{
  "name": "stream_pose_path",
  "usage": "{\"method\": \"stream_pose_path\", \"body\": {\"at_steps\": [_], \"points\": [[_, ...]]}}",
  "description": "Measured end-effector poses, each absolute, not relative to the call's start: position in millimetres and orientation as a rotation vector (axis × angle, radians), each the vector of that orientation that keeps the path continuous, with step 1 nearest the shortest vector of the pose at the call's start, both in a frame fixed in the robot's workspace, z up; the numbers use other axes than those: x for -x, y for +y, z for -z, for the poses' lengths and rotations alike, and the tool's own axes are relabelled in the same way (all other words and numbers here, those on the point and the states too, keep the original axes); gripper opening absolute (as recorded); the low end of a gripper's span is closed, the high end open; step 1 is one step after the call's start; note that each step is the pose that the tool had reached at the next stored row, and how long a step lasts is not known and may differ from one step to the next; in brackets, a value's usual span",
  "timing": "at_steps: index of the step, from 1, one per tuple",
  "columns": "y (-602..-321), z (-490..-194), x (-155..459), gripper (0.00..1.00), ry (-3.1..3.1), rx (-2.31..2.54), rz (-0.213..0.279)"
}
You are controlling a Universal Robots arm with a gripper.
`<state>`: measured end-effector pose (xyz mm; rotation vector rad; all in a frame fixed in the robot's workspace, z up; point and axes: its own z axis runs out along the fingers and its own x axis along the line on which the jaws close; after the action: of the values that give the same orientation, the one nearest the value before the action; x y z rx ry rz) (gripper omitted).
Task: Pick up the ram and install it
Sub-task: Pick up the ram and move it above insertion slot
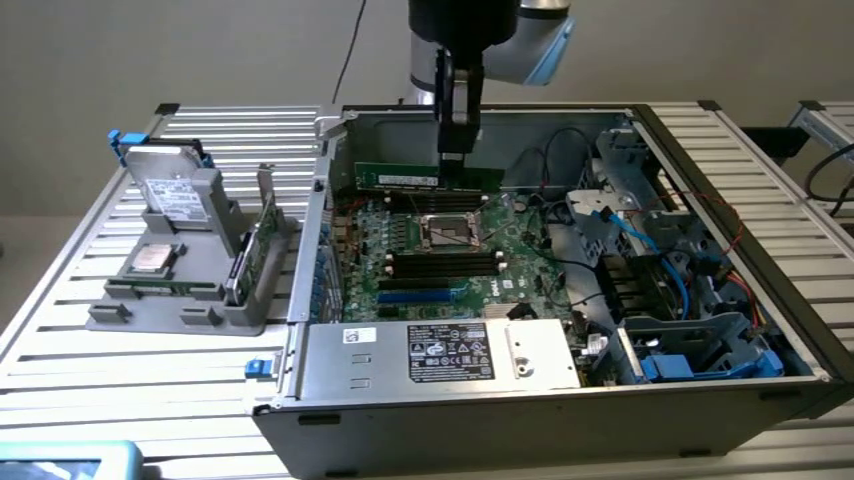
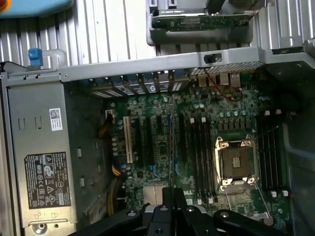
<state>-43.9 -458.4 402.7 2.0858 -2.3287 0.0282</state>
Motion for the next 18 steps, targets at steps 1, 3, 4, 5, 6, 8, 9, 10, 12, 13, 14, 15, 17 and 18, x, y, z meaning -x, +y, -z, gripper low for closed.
{"method": "stream_pose_path", "body": {"at_steps": [1,3,4,5,6,8,9,10,12,13,14,15,17,18], "points": [[-458,-403,42,0.12,-2.327,-2.088,-0.028],[-458,-403,39,0.12,-2.321,-2.096,-0.027],[-458,-403,37,0.12,-2.318,-2.1,-0.026],[-458,-403,35,0.12,-2.316,-2.103,-0.025],[-458,-403,34,0.12,-2.315,-2.105,-0.025],[-457,-402,30,0.12,-2.312,-2.108,-0.025],[-456,-402,28,0.12,-2.311,-2.109,-0.025],[-454,-402,28,0.12,-2.31,-2.11,-0.025],[-452,-402,27,0.12,-2.306,-2.115,-0.024],[-451,-401,26,0.12,-2.304,-2.118,-0.024],[-450,-401,26,0.12,-2.302,-2.121,-0.024],[-449,-401,26,0.12,-2.3,-2.123,-0.024],[-446,-400,25,0.12,-2.296,-2.129,-0.025],[-445,-400,25,0.12,-2.295,-2.131,-0.025]]}}
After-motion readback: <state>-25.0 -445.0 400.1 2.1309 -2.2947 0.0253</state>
